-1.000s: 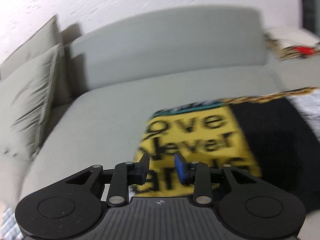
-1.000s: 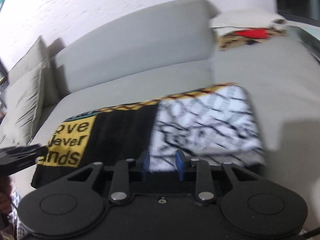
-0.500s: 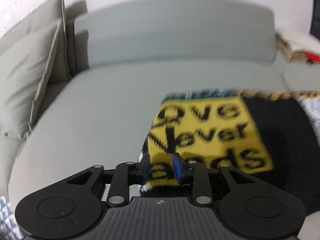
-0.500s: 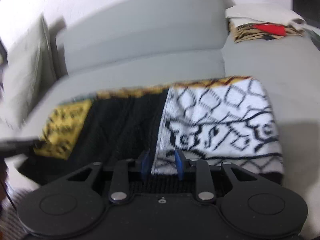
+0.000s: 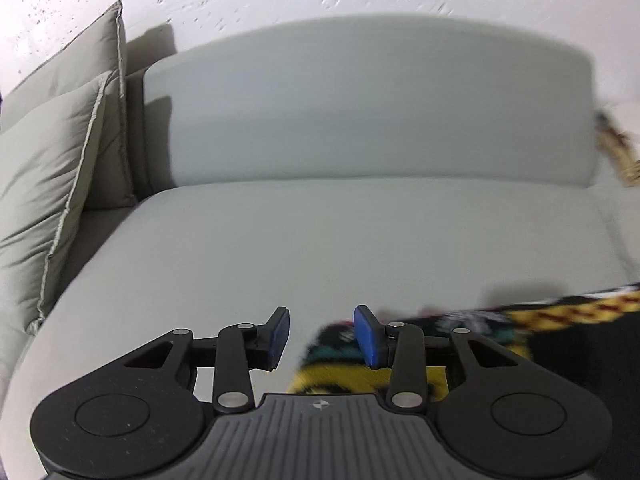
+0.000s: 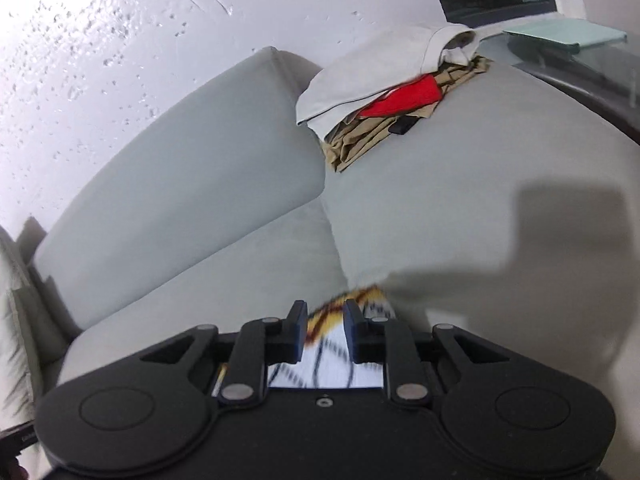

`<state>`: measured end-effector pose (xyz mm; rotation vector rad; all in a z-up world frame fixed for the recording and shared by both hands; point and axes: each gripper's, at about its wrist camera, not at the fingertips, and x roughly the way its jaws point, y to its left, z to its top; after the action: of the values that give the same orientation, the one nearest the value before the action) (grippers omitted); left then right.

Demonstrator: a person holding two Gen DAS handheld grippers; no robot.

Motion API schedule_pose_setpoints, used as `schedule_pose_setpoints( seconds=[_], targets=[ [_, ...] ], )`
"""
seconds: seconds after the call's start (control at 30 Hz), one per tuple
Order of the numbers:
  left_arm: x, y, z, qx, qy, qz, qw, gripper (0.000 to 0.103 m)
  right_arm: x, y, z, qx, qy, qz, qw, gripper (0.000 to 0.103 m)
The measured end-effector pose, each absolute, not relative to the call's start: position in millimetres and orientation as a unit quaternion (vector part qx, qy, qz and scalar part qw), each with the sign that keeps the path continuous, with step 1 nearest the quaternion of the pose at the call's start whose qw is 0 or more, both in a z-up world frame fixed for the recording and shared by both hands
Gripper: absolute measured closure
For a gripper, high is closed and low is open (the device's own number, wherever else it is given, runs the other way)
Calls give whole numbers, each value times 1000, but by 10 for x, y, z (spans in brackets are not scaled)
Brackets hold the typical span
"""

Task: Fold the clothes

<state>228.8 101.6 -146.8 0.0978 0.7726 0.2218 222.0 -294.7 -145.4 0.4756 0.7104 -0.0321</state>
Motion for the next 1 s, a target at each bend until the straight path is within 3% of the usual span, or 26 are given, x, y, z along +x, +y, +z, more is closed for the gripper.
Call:
schedule_pose_setpoints(
  seconds=[0.2, 0.43, 0.63, 0.77, 0.83, 0.9, 1.0],
  targets=[
    [2466, 1227, -1911, 26, 419, 129, 899, 65, 2547, -2889, -1955, 170, 400, -46, 899, 91],
    [2315, 1198, -1675, 54, 414, 120, 901, 65, 2532, -2914, -1815, 174, 423, -53, 888, 94],
    [1346, 1203, -1084, 32, 375, 78, 923, 65, 1822, -2984, -1190, 195, 404, 2, 894, 85],
    [721, 1109, -983, 51, 374, 71, 923, 65, 1296, -2952, -987, 185, 416, 48, 889, 69],
    [559, 1102, -1029, 42, 379, 74, 921, 66, 1117, -2861, -1020, 170, 425, 59, 887, 68],
    [463, 1066, -1086, 33, 387, 61, 919, 66, 949, -2765, -1066, 155, 434, 69, 885, 70],
    [397, 978, -1211, 57, 396, 41, 916, 75, 864, -2655, -1185, 157, 442, 69, 880, 82]
  ],
)
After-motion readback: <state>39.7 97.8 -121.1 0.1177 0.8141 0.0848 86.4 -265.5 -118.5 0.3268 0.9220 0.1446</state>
